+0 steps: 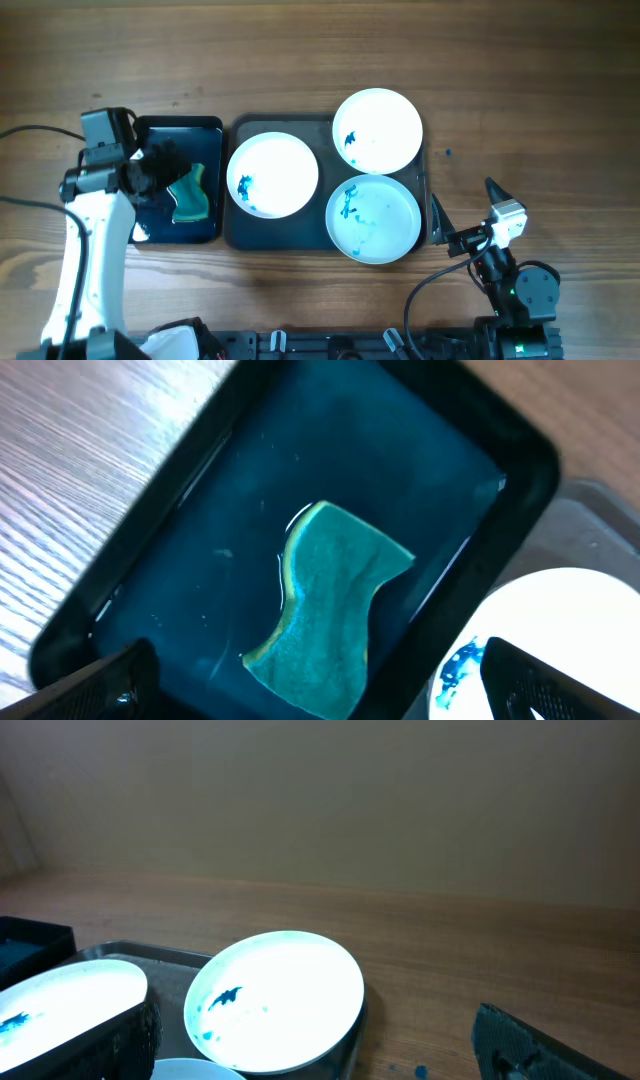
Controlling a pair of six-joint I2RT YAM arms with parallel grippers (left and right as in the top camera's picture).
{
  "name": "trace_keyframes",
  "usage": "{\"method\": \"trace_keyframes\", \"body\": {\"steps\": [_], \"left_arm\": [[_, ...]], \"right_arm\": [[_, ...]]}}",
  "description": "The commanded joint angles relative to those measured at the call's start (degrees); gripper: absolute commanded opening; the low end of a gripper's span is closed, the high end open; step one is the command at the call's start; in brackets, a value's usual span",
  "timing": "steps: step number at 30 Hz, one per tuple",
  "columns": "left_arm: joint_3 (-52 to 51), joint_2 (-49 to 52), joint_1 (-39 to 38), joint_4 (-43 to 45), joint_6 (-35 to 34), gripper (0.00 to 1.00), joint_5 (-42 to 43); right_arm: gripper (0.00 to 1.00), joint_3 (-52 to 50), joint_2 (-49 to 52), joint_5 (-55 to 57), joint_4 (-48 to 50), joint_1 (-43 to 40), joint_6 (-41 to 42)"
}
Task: Clean dirty plates on tray and stack at the side
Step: 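Lower the left gripper and grasp the green-and-yellow sponge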
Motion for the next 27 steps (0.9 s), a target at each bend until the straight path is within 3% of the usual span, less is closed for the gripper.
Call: {"method": "trace_keyframes", "body": {"steps": [1,5,9,11,15,23,27], "left_arm": [[0.37,4.63,0.26,0.09,-0.68,1.00,0.96],[0.37,8.68,0.26,0.68,-0.68,1.00,0.52],[0.35,12.35,0.26,1.88,-0.46,0.79,0.55],[0.35,13.66,0.24,2.38,-0.48,0.87,0.87],[0.28,15.74,0.15,2.36,-0.46,0.82,6.08],[0.26,19.15,0.15,2.78,4.50,0.87,9.07],[0.26,20.09,0.15,2.32,4.50,0.77,11.30]], "right_arm": [[1.00,-0.07,-0.24,-0.94,0.33,0.24,0.81],[1.00,-0.07,-0.24,-0.94,0.33,0.26,0.81],[1.00,-0.07,-0.24,-0.94,0.33,0.24,0.81],[1.00,-0.07,-0.24,-0.94,0.33,0.24,0.81],[1.00,-0.07,-0.24,-0.94,0.33,0.26,0.83],[1.00,-0.07,-0.24,-0.94,0.33,0.24,0.83],[1.00,-0.07,-0.24,-0.94,0.33,0.26,0.81]]}}
